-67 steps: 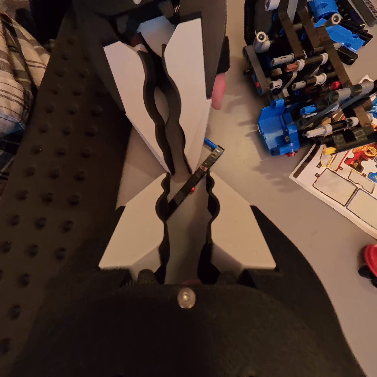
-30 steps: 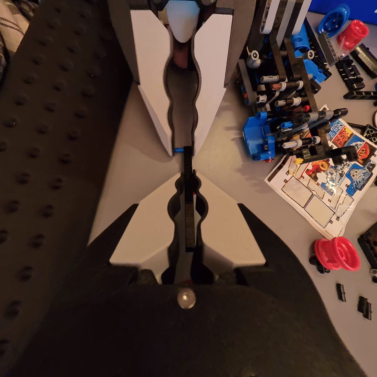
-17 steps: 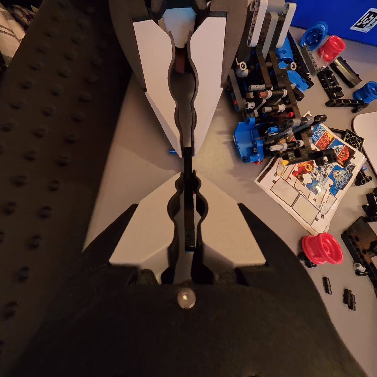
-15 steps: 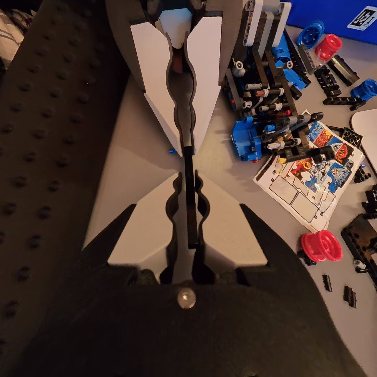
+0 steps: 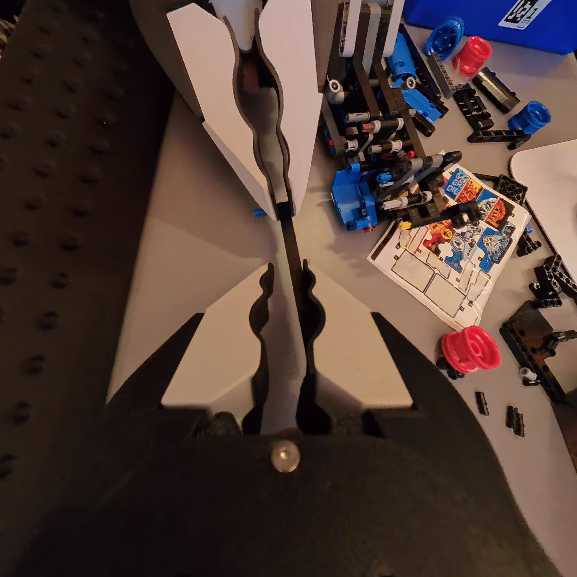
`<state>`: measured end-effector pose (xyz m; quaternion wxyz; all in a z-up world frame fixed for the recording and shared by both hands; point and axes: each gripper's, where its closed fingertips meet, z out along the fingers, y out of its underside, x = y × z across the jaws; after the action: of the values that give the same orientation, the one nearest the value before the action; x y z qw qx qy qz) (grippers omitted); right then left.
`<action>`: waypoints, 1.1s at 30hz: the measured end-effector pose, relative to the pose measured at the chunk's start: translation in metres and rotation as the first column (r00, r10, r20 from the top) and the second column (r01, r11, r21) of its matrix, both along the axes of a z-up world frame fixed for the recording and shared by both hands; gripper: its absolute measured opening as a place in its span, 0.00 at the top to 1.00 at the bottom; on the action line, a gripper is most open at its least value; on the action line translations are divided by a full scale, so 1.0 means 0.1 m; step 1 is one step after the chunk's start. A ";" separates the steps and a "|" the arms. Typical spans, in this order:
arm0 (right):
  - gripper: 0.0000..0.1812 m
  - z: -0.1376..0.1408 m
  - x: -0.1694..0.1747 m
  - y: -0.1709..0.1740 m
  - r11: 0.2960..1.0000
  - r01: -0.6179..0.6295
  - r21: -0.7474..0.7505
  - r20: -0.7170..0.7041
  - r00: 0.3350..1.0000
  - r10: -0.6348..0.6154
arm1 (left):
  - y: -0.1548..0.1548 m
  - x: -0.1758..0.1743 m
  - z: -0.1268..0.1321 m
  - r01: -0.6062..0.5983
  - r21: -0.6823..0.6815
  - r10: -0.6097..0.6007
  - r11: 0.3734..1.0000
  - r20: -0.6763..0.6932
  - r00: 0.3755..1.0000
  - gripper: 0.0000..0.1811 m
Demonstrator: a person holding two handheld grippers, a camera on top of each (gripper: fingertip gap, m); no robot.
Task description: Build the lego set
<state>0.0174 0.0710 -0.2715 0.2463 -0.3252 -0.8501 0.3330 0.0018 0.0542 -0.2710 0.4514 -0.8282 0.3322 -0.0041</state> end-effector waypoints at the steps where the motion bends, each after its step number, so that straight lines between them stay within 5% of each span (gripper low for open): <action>1: 0.91 0.00 0.00 0.01 1.000 0.003 0.002 -0.003 1.000 -0.003 | 0.00 -0.01 0.01 -0.005 0.005 0.005 1.000 0.000 1.000 0.96; 11: 0.97 0.06 -0.03 0.06 1.000 0.020 0.011 -0.039 0.999 -0.019 | 0.01 -0.01 0.07 -0.010 0.045 0.011 0.999 -0.027 1.000 0.96; 17: 0.97 0.06 -0.01 0.07 1.000 0.008 0.010 -0.038 0.999 -0.008 | -0.04 -0.06 0.20 -0.039 0.139 0.062 0.990 -0.161 0.985 0.89; 33: 0.98 0.16 -0.02 0.02 1.000 -0.015 -0.022 -0.095 0.995 0.013 | -0.11 0.02 0.07 -0.017 0.084 0.026 0.996 -0.104 0.994 0.87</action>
<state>0.0156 0.0733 -0.2551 0.2802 -0.3061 -0.8358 0.3595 0.0041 0.0429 -0.2636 0.4675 -0.8113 0.3462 0.0581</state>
